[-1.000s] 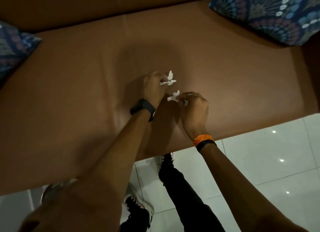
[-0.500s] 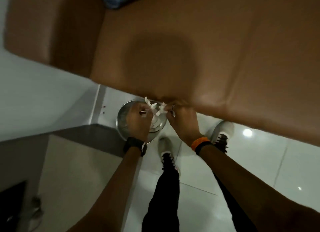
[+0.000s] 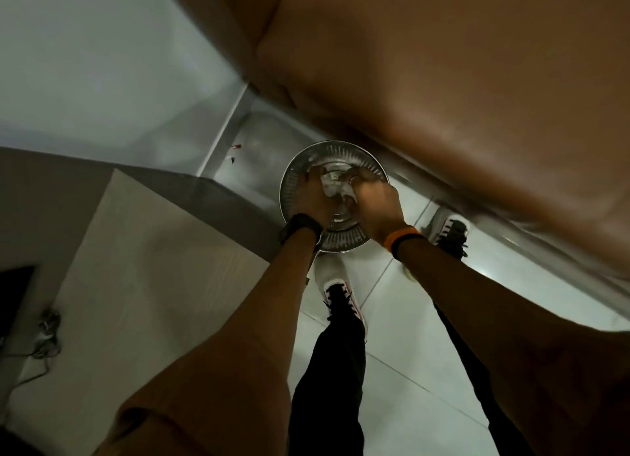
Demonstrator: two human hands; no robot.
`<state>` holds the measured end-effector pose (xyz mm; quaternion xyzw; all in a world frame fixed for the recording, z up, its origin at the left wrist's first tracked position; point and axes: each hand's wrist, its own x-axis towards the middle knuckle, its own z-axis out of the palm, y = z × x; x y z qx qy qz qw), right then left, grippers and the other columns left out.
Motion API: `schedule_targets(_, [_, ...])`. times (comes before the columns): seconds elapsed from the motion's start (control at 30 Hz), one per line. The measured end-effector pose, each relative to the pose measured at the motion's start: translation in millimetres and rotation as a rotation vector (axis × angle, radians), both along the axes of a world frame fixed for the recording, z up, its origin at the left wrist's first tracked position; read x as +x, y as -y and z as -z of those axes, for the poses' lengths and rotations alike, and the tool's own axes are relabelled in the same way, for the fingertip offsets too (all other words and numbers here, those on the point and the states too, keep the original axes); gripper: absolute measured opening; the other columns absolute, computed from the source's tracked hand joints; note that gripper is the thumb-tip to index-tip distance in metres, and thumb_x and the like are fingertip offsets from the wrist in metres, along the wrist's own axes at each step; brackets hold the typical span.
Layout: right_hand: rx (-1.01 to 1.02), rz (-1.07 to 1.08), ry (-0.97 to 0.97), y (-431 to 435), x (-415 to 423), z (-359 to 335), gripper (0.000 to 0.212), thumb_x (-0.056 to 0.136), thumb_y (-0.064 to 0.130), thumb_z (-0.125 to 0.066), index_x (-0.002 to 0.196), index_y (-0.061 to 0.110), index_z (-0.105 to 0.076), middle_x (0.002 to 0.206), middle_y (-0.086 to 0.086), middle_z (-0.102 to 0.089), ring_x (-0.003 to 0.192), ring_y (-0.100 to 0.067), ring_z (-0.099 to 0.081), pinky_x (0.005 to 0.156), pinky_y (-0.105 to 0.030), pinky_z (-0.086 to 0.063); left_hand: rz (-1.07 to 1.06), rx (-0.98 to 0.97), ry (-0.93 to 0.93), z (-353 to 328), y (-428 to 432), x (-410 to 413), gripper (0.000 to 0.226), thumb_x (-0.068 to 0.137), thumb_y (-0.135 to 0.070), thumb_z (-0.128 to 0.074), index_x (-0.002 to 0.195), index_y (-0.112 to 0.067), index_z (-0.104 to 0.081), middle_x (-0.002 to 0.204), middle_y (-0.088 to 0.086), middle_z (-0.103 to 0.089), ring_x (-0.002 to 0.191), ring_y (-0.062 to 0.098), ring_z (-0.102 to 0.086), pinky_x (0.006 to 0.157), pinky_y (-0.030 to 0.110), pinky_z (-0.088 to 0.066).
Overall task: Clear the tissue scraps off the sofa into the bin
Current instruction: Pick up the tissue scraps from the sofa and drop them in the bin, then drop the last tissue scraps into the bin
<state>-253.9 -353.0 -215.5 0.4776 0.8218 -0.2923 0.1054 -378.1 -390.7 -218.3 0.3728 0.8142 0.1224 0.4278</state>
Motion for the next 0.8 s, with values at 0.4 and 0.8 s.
schedule_targets(0.4, [0.675,0.227,-0.384,-128,39,-136,0.056,0.091,0.051,-0.062,0.138,0.025,-0.047,0.149,-0.011,-0.050,0.138,-0.032,-0.041,0.099,-0.046,-0.039,0.153,0.828,-0.646,-129,-117,14,0.068,0.083,-0.050,-0.059,0.142,-0.018,-0.043,0.146,0.008,-0.047,0.139,0.026,-0.043,0.112,0.047,-0.040])
schedule_targets(0.8, [0.293,0.709,-0.827,-416,113,-226,0.109,0.083,0.051,-0.081,0.160,0.012,-0.016,0.163,-0.016,-0.025,0.151,-0.032,-0.030,0.125,-0.052,-0.032,-0.413,0.922,0.038,-237,-378,34,0.125,0.070,-0.050,-0.086,0.159,-0.018,-0.004,0.166,0.006,-0.013,0.153,0.026,-0.021,0.120,0.056,-0.034])
